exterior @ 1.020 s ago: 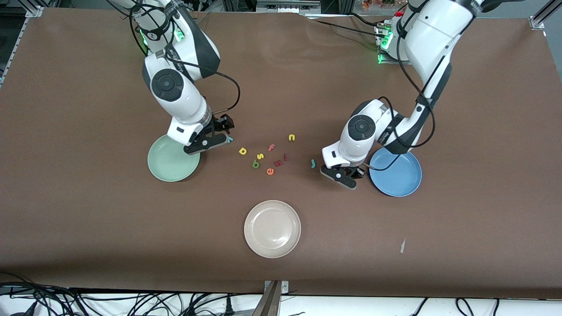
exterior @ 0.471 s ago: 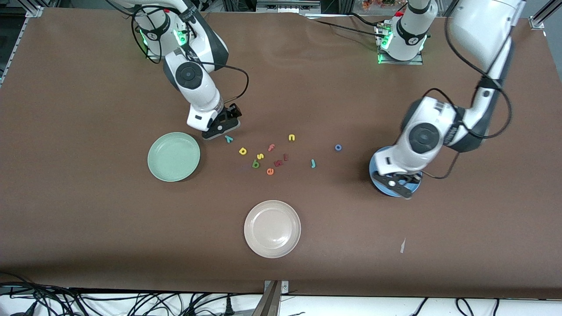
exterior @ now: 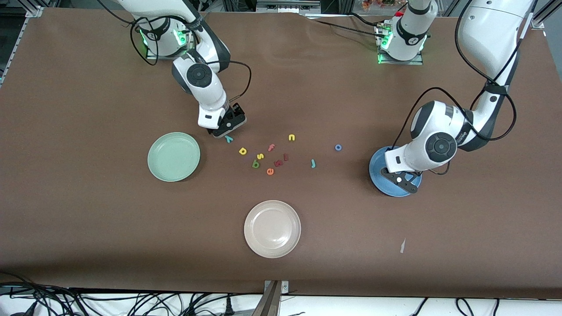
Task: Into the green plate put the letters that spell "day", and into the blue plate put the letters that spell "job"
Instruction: 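Release the b on the blue plate while the right gripper grasps the y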
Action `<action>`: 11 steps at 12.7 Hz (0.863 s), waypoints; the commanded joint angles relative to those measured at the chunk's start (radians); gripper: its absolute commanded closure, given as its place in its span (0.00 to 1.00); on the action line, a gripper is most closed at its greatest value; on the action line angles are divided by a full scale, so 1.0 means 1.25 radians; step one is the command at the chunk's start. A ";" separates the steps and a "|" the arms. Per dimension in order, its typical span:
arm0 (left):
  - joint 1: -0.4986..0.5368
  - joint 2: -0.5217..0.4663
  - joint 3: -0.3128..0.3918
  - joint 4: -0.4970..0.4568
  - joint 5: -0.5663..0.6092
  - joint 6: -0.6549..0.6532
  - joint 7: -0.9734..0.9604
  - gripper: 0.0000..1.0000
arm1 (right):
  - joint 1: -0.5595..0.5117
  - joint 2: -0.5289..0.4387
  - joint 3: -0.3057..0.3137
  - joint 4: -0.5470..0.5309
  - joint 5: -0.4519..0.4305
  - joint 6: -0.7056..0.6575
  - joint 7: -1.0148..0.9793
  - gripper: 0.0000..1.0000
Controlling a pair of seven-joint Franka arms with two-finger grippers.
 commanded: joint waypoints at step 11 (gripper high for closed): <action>-0.056 -0.039 -0.105 -0.086 -0.072 0.083 -0.384 0.00 | -0.010 0.063 -0.016 0.008 -0.070 0.110 -0.026 0.21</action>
